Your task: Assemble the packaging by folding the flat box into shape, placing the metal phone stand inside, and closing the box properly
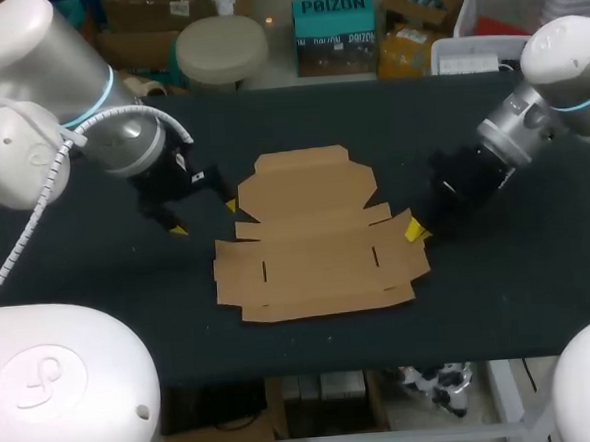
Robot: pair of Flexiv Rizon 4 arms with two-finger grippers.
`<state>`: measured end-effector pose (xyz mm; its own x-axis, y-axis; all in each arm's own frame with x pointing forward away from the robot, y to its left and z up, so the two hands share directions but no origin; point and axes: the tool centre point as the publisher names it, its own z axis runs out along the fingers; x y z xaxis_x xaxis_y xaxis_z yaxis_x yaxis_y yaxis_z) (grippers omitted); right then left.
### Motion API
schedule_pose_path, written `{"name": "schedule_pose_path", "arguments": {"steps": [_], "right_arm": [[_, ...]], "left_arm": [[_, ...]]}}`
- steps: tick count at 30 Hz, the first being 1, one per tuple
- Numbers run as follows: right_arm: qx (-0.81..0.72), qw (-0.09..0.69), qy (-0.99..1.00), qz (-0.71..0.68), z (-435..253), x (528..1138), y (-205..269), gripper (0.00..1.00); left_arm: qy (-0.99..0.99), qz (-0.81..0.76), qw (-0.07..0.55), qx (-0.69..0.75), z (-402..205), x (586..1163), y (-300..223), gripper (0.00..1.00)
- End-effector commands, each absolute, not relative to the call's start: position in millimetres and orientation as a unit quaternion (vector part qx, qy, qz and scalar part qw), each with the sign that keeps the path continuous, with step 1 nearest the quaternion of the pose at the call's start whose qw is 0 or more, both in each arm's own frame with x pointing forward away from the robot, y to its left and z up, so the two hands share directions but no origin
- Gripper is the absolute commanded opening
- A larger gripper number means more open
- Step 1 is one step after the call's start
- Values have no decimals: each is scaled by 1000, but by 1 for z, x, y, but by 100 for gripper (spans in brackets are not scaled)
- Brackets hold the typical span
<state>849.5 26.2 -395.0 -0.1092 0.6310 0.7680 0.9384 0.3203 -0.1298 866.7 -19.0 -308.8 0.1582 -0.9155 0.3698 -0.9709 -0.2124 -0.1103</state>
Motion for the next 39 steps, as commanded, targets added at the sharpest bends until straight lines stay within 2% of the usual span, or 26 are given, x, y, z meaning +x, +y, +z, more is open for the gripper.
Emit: {"name": "schedule_pose_path", "arguments": {"steps": [1,2,3,19,26,27,28,29,30,31,32,39], "right_arm": [[-550,381,-716,-202,-393,845,28,5],[-550,381,-715,-201,-393,845,28,44],[-553,380,-714,-201,-392,845,27,100],[-562,315,-735,-211,-325,879,-18,100],[-534,287,-764,-219,-304,902,-28,100],[-532,287,-766,-220,-303,905,-28,71],[-530,279,-771,-218,-303,907,-28,49],[-528,275,-773,-219,-303,909,-28,42],[-524,274,-776,-221,-303,912,-28,27],[-526,265,-778,-217,-303,915,-28,4],[-524,261,-781,-219,-302,917,-28,0],[-512,239,-794,-224,-301,922,-27,0]], "left_arm": [[-623,179,76,758,-309,866,-18,100],[-623,179,76,758,-309,866,-18,100],[-623,178,76,758,-310,867,-18,100],[-639,188,61,744,-276,872,-3,100],[-677,175,36,714,-270,876,2,100],[-678,175,35,713,-269,878,3,100],[-677,176,35,714,-269,880,4,100],[-676,178,35,714,-269,882,5,81],[-676,180,38,713,-269,884,6,45],[-676,180,38,714,-269,886,7,13],[-676,181,38,714,-271,888,8,0],[-722,175,26,668,-280,890,6,0]]}}
